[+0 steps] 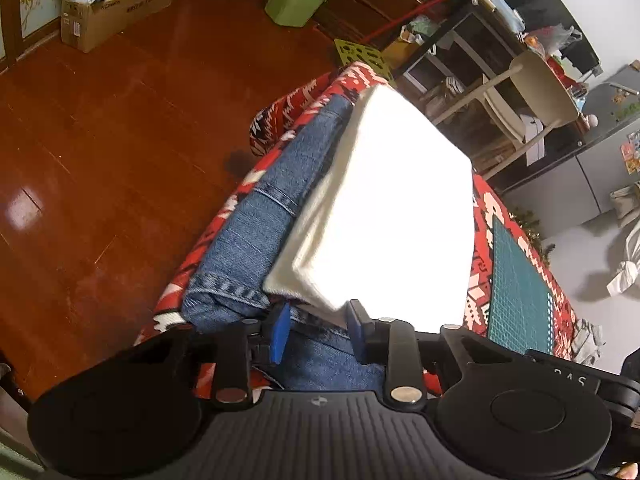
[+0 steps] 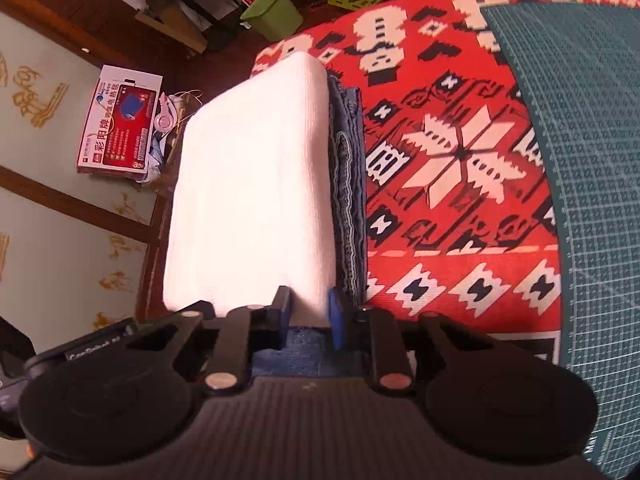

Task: Fold clothes
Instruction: 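Lower the sweater onto the folded jeans with both tools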

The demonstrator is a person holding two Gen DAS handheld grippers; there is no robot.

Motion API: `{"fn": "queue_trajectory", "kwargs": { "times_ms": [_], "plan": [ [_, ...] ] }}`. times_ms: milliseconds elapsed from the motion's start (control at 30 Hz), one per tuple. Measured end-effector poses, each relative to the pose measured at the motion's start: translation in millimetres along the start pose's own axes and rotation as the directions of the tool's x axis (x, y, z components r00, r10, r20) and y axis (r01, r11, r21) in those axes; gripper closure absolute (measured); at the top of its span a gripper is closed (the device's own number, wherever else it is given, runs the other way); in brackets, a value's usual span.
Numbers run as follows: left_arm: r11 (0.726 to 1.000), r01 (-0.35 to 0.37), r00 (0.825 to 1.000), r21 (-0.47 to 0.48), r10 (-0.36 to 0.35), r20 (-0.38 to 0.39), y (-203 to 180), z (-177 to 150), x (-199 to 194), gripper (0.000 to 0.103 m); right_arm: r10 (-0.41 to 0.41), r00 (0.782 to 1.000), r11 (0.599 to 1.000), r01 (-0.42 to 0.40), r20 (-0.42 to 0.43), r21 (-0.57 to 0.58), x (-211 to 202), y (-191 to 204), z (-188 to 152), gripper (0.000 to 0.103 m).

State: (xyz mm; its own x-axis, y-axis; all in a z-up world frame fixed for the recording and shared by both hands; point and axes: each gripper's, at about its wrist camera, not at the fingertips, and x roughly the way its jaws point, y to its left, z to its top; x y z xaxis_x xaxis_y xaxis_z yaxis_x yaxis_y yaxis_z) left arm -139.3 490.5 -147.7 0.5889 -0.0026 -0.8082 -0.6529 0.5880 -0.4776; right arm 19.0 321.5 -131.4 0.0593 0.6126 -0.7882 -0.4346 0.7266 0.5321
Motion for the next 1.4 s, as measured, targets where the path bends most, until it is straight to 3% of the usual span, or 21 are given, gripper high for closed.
{"fn": "queue_trajectory", "kwargs": {
  "times_ms": [200, 333, 433, 733, 800, 933, 1300, 1400],
  "plan": [
    [1.0, -0.011, 1.0, 0.02, 0.011, -0.017, -6, -10, 0, 0.083, 0.024, 1.0, 1.0, -0.024, 0.0, 0.007, -9, -7, -4, 0.087],
    [1.0, 0.014, 1.0, 0.02, -0.013, -0.025, -8, -19, -5, 0.083, 0.06, 0.998, 0.998, -0.059, -0.013, 0.015, -14, -15, -8, 0.103],
    [0.999, 0.038, 0.999, 0.027, -0.037, -0.01, -13, -19, -12, 0.083, 0.1, 0.995, 0.995, -0.1, -0.027, 0.013, -18, -21, -9, 0.103],
    [0.996, 0.056, 0.998, 0.068, -0.058, 0.032, -37, 25, -9, 0.083, 0.102, 0.994, 0.995, -0.102, 0.027, 0.003, -34, -30, 25, 0.092],
    [0.995, 0.06, 0.997, 0.077, -0.063, 0.041, -43, 34, -8, 0.083, 0.108, 0.993, 0.994, -0.108, 0.042, 0.011, -33, -30, 41, 0.085],
    [0.993, 0.067, 0.996, 0.095, -0.073, 0.059, -54, 54, -7, 0.083, 0.116, 0.992, 0.993, -0.118, 0.058, 0.023, -22, -26, 78, 0.061],
    [0.994, 0.044, 0.998, 0.097, -0.047, 0.028, -67, 111, 38, 0.083, 0.056, 0.998, 0.998, -0.056, 0.039, 0.01, 46, -7, 154, 0.061],
    [0.993, 0.048, 0.999, 0.108, -0.05, 0.021, -71, 113, 45, 0.083, 0.065, 0.997, 0.998, -0.066, 0.032, 0.02, 56, -9, 155, 0.073]
  ]
}}
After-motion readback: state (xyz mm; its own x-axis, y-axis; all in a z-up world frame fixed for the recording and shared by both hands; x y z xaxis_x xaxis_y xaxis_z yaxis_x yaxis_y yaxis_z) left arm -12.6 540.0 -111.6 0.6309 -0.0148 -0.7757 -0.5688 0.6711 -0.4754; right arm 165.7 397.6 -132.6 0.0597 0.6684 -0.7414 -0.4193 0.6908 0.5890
